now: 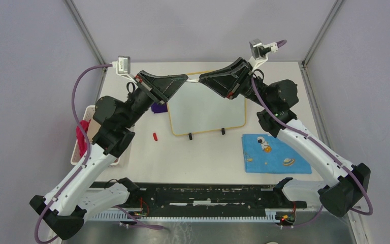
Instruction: Write a sentence on the whiteboard
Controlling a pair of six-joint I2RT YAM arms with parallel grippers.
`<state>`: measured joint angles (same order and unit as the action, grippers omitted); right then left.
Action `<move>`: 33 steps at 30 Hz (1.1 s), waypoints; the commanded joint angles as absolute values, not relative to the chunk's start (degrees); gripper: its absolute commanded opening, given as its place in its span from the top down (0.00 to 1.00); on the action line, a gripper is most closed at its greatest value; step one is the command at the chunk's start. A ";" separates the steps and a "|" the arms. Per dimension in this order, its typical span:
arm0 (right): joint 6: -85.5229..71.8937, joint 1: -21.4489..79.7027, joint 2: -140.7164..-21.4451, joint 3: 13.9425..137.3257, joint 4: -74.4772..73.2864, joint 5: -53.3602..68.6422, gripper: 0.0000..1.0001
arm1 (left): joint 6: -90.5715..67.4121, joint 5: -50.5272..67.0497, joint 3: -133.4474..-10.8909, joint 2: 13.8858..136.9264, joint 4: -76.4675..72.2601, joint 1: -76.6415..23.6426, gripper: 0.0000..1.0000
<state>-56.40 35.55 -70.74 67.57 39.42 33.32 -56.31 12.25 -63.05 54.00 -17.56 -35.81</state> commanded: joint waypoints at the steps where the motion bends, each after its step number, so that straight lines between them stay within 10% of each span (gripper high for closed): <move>1: -57.66 35.48 -69.35 68.13 44.56 34.46 0.72 | -53.78 12.38 -64.69 54.39 -17.11 -35.71 0.98; 23: -54.19 35.49 -68.12 68.16 40.13 35.43 0.78 | -55.00 12.67 -65.20 56.11 -17.68 -35.68 0.98; 33: -55.50 35.48 -66.93 65.20 45.21 33.89 1.00 | -55.54 11.84 -62.41 55.22 -18.54 -35.73 0.98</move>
